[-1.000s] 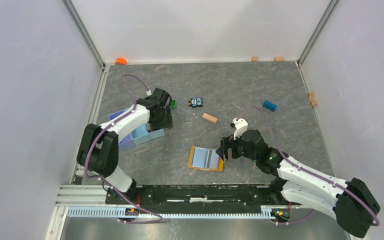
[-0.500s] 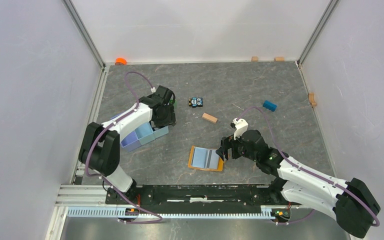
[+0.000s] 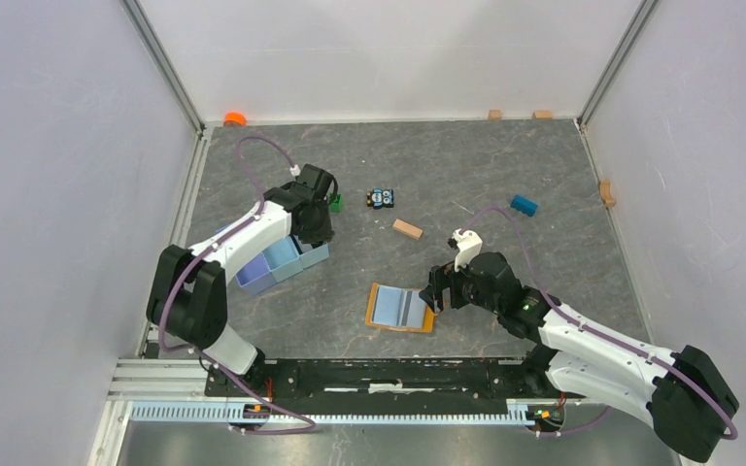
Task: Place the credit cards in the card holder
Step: Pick up the credit card from the storage box.
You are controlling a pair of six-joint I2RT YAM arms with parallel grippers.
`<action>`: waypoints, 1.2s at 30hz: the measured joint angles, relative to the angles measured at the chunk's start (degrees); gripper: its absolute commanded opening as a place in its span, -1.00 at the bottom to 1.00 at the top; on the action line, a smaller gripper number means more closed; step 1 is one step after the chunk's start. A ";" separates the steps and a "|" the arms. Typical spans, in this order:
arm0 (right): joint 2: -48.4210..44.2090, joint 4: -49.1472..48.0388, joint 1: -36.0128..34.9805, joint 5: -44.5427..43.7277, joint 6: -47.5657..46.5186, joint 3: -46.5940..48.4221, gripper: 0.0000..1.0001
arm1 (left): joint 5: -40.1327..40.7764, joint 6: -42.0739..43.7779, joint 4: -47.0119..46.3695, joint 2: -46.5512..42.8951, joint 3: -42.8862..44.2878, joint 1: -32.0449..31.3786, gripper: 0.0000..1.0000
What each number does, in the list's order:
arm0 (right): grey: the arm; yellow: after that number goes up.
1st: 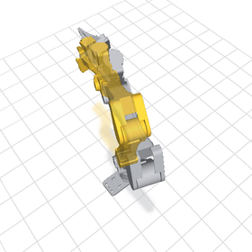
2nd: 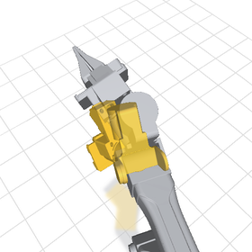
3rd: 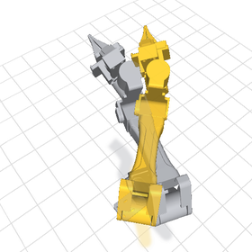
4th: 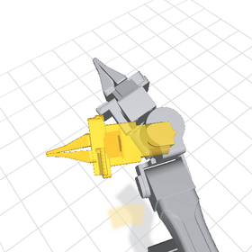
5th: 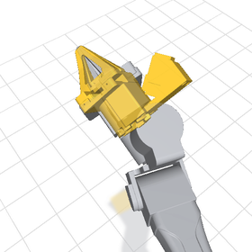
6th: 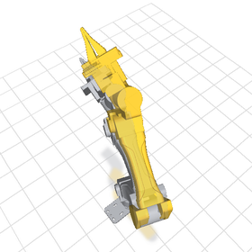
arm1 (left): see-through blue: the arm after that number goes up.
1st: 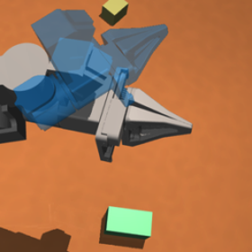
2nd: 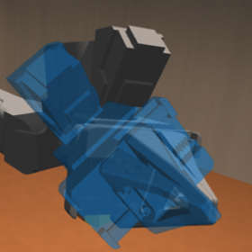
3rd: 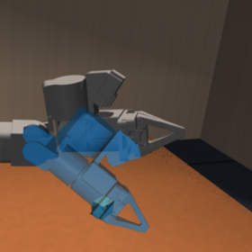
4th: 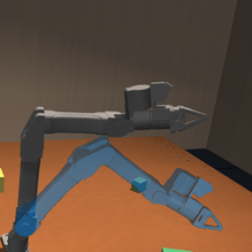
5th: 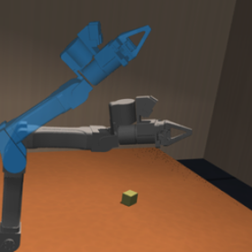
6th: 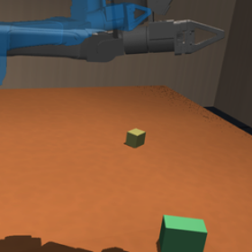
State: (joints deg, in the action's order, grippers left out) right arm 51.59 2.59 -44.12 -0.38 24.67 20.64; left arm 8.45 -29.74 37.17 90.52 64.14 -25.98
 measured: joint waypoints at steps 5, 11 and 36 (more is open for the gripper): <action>0.00 0.00 0.00 0.00 0.02 0.00 0.81 | 0.52 0.00 0.33 -1.64 0.00 0.02 -0.64; 0.00 0.00 0.00 0.00 0.11 0.00 0.80 | 2.58 0.02 1.90 -4.15 0.00 0.02 -0.95; -0.72 0.79 6.36 24.15 -8.17 18.43 0.67 | -36.57 11.52 -0.35 -26.14 -3.91 -0.44 -0.95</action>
State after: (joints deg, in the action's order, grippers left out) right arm 50.87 3.38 -37.76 23.77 16.49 39.07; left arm -28.12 -18.22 36.82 64.38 60.23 -26.41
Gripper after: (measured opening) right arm 0.886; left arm 0.033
